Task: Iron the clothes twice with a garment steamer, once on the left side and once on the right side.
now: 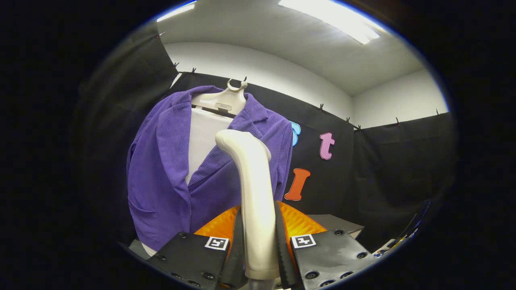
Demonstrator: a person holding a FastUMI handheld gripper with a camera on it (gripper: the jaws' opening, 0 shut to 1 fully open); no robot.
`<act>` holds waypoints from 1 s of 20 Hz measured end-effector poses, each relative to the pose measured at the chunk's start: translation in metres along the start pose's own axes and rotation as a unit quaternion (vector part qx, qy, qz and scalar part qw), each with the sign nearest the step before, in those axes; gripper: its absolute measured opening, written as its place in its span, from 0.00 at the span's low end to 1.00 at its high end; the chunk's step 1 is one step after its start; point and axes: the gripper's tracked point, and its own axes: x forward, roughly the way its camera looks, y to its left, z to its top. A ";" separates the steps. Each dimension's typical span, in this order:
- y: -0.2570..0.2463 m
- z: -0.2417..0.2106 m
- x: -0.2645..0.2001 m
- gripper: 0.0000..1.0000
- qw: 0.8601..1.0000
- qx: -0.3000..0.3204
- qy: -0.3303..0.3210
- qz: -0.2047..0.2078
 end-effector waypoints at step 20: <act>0.018 -0.044 0.019 0.43 1.000 0.000 0.026 -0.009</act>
